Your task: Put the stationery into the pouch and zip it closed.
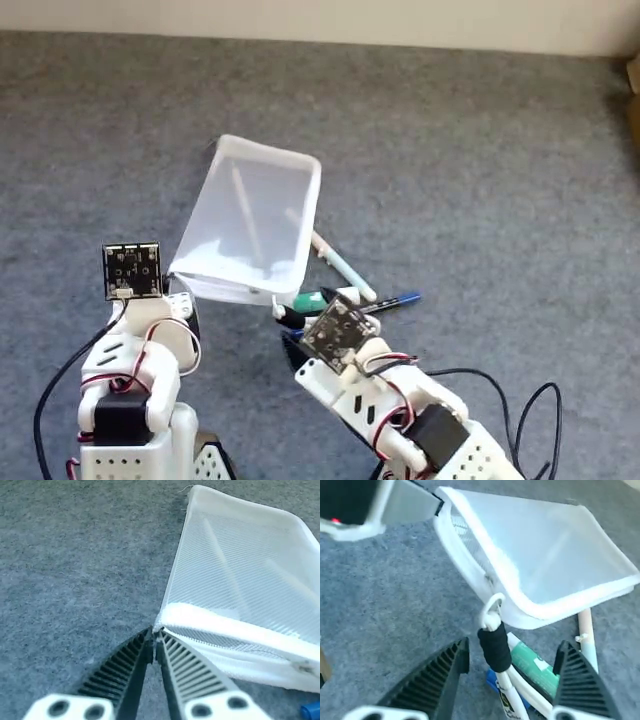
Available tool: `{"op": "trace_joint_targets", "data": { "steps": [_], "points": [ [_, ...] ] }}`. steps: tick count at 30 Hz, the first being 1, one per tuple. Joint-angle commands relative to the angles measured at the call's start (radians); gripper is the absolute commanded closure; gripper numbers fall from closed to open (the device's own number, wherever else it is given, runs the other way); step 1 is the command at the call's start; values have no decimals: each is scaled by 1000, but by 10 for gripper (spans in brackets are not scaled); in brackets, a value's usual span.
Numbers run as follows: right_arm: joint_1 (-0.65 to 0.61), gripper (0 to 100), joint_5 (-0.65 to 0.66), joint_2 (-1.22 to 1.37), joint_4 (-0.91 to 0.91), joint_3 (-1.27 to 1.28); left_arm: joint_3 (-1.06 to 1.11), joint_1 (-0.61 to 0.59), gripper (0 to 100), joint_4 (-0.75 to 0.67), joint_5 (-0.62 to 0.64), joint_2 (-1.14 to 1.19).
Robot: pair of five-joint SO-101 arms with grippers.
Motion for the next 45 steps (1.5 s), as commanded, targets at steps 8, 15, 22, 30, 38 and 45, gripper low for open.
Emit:
{"op": "trace_joint_targets", "data": {
  "steps": [8, 15, 22, 30, 38, 45],
  "points": [
    [-64, 742, 20, -7, -148, 24, -38, -12, 995, -23, 8, -13],
    [-65, 743, 21, -7, -174, 76, -38, -12, 995, -23, 8, -13],
    [-62, 788, 15, -7, -171, 76, -38, -12, 995, -23, 8, -13],
    [-61, 796, -11, 97, -116, -38, -38, -12, 995, -25, 8, -13],
    [-45, 796, -41, 490, -131, -239, -38, -15, 995, -25, 8, -13],
    [-8, 799, -43, 644, -300, -254, -38, -15, 995, -25, 8, -13]
  ]
}}
